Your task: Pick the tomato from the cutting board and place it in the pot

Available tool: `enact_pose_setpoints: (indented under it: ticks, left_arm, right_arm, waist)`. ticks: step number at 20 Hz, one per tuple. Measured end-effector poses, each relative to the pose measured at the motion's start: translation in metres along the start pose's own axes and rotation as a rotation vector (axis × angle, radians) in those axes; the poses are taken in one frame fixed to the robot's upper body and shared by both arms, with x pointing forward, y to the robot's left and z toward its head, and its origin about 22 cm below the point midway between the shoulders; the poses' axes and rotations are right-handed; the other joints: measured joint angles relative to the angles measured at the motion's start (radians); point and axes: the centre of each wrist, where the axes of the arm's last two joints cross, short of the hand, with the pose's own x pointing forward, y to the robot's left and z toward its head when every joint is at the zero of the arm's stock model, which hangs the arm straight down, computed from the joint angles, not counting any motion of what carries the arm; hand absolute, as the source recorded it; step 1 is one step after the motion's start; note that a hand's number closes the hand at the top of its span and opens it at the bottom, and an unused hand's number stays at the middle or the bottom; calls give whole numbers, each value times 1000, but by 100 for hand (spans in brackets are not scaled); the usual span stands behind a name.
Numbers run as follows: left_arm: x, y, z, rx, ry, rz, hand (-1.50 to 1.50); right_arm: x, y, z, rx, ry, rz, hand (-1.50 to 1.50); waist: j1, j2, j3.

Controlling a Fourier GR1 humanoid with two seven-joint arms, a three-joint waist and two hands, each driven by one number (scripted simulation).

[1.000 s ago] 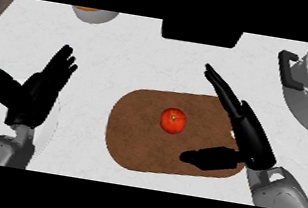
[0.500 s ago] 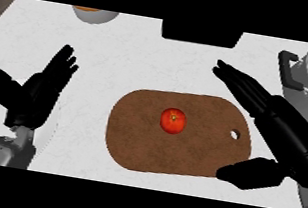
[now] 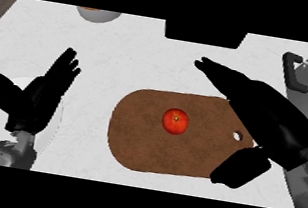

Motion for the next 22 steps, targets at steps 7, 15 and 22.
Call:
enact_pose_setpoints:
  ticks: [7, 15, 22]
  left_arm:
    - [-2, -1, -4, 4, -8, -5, 0]
    - [0, -1, -4, 5, -10, -4, 0]
    - [4, 7, -4, 10, -7, 2, 0]
  right_arm:
    - [5, 10, -23, 70, 82, -6, -150]
    - [-2, 40, -31, 128, 157, 60, -150]
    - [7, 56, -33, 93, 159, 43, -150]
  waist:
    - [-3, 2, 1]
    - [-6, 2, 1]
    - [-6, 1, 1]
